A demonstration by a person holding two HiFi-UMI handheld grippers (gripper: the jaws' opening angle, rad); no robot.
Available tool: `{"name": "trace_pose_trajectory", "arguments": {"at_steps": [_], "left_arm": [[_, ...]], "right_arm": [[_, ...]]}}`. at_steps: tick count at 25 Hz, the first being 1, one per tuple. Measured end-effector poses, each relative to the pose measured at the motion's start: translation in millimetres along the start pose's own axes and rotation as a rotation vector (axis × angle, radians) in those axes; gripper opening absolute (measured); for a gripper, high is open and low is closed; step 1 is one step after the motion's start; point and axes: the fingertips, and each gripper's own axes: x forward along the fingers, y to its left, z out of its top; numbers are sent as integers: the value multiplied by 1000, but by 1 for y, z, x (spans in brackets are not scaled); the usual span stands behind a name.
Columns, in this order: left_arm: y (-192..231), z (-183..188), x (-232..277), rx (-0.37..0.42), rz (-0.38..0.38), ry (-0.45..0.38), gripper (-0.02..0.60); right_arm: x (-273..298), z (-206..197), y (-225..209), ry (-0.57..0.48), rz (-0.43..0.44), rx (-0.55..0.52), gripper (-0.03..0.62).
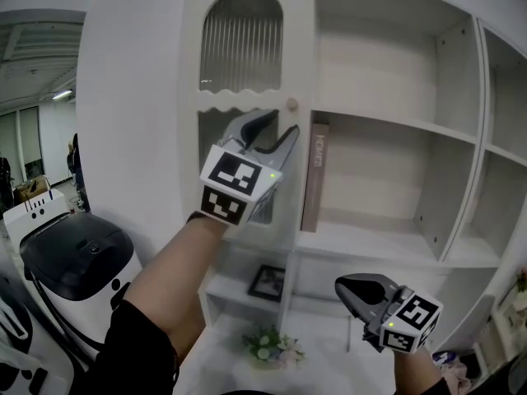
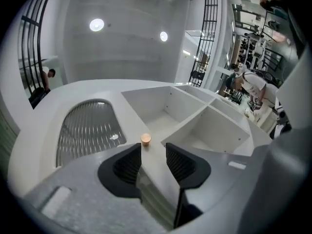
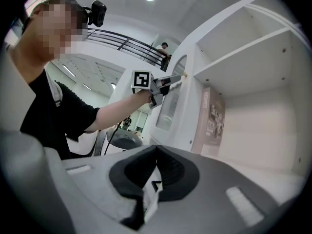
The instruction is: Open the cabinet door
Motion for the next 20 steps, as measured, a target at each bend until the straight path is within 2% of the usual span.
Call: {"name": "trace_pose_trajectory", "arguments": {"at_steps": [3,10,14,20], "left_arm": [[10,1,14,45,23,4,143],[18,5,31,63,44,11,114],[19,3,36,48,30,26,103],[15,3,38,86,23,35,71]], "right_arm": [[-3,-9,-3,19,-18,15,-6],[-15,-17,-3,53,-54,26,-6],[-21,-16,1,60,-64,26,-6],[-31,-18,5,77,-82,33,-6]]}}
